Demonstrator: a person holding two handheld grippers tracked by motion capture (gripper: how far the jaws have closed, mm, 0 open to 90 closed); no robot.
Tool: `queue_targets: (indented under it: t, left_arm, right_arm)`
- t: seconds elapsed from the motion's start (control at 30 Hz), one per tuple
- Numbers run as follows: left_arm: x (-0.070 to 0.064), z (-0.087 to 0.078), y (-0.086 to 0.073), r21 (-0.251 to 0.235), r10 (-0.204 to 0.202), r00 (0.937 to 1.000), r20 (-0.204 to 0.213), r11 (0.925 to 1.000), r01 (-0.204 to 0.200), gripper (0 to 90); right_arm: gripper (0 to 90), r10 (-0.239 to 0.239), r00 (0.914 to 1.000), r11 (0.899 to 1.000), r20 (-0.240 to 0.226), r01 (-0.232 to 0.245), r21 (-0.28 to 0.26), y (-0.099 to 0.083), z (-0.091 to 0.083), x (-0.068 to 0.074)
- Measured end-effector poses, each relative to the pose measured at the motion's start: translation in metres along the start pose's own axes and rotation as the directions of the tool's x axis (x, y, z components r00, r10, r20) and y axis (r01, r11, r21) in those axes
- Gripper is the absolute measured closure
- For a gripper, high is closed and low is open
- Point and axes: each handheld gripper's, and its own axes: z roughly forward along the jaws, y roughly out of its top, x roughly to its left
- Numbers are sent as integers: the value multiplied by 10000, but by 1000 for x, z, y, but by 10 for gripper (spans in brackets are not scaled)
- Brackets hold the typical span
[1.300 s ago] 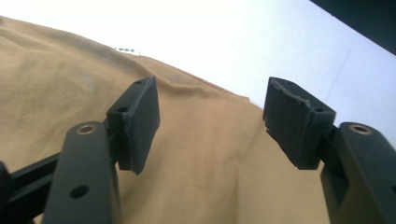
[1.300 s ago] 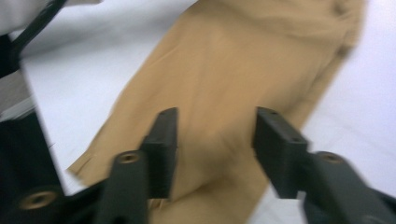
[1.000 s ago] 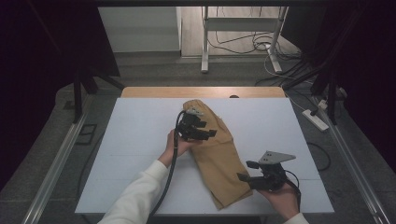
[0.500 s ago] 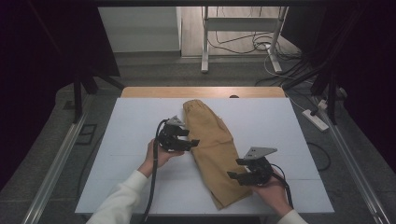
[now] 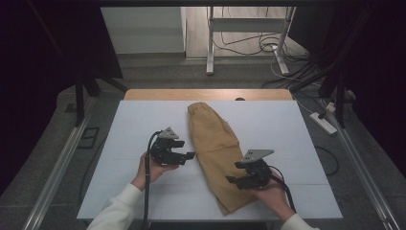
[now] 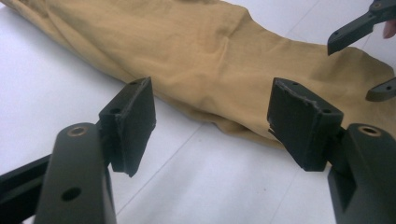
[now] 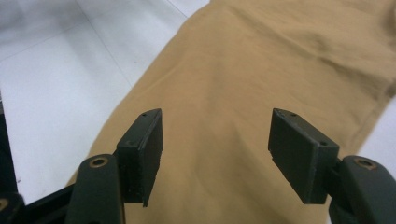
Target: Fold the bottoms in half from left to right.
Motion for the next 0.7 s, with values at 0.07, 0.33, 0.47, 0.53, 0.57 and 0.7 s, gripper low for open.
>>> queue_targets:
  t: [0.07, 0.33, 0.47, 0.53, 0.57, 0.7]
  left_arm:
    - [1, 1, -3, 89, -34, 10000, -25, 10000, 34, 307]
    - [6, 1, -8, 110, -193, 9998, -89, 9998, 194, 299]
    - [5, 3, -8, 189, -148, 9998, -123, 9997, 151, 293]
    - [5, 3, -8, 240, -70, 9996, -255, 9997, 77, 292]
    - [6, 3, -8, 254, -38, 9996, -290, 9997, 46, 291]
    - [7, 3, -8, 223, -29, 9996, -282, 9997, 36, 291]
  right_arm:
    - [355, -71, 10000, 10000, -35, 72, 32, 1, 3, 2]
    - [339, -338, 9992, 9992, -214, 342, 216, 4, 10, 14]
    - [340, -418, 9983, 9986, -395, 430, 301, 6, 15, 20]
    - [341, -503, 9980, 9982, -389, 515, 314, 8, 18, 23]
    - [341, -504, 9979, 9983, -400, 515, 289, 10, 19, 25]
    - [336, -650, 9962, 9970, -575, 672, 372, 15, 28, 32]
